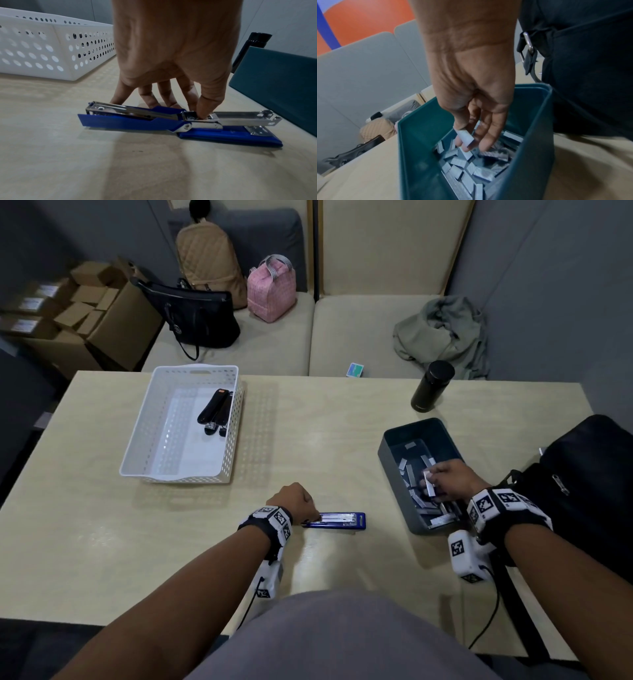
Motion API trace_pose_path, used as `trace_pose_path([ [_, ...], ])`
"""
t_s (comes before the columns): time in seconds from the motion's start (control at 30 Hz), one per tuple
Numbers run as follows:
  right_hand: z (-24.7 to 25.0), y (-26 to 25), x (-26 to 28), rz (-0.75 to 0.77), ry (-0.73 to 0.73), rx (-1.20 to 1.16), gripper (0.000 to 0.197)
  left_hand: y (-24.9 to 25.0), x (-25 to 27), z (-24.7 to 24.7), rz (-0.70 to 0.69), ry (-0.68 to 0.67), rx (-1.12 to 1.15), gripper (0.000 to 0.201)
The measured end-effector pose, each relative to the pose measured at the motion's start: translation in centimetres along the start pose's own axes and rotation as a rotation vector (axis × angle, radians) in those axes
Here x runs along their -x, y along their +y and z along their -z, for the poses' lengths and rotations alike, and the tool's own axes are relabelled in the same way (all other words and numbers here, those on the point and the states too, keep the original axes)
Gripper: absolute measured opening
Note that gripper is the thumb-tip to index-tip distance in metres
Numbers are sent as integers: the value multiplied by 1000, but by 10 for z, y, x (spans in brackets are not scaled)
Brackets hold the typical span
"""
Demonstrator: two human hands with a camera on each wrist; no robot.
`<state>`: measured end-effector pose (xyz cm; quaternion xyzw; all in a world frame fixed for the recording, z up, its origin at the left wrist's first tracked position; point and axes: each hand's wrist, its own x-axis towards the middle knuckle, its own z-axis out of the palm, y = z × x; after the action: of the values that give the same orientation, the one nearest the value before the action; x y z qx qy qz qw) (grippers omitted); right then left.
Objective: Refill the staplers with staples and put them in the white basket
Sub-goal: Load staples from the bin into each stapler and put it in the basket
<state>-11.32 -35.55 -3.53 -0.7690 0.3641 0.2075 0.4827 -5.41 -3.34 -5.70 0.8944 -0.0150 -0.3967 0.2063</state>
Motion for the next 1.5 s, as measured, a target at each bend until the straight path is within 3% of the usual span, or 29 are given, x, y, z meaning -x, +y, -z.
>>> trace_pose_path([
  [0.13, -3, -25, 15, 67, 6, -287, 22, -1, -2, -1, 0, -2, -9, 17],
  [0.23, -12, -55, 20, 186, 93, -309, 24, -1, -2, -1, -7, -5, 2, 19],
  [0.3, -21, -72, 22, 300, 58, -252, 26, -2, -2, -1, -9, 1, 0, 19],
  [0.43, -53, -92, 34, 495, -27, 149, 29, -2, -1, -2, -4, 14, -8, 21],
  [0.5, -77, -91, 43, 538, -151, 247, 25, -1, -1, -2, -3, 13, -15, 22],
  [0.67, -127, -64, 49, 579, -337, 703, 21, -5, -3, -4, -8, 19, -13, 23],
  [0.87, -156, -45, 59, 602, -188, 999, 14, -4, -4, -4, -14, 30, -20, 20],
  [0.97, -162, -43, 62, 651, -108, 1136, 23, -4, -6, -5, -16, 28, -16, 18],
  [1.5, -168, -29, 54, 618, -70, 1152, 30, -3, -4, -3, -2, 0, -8, 20],
])
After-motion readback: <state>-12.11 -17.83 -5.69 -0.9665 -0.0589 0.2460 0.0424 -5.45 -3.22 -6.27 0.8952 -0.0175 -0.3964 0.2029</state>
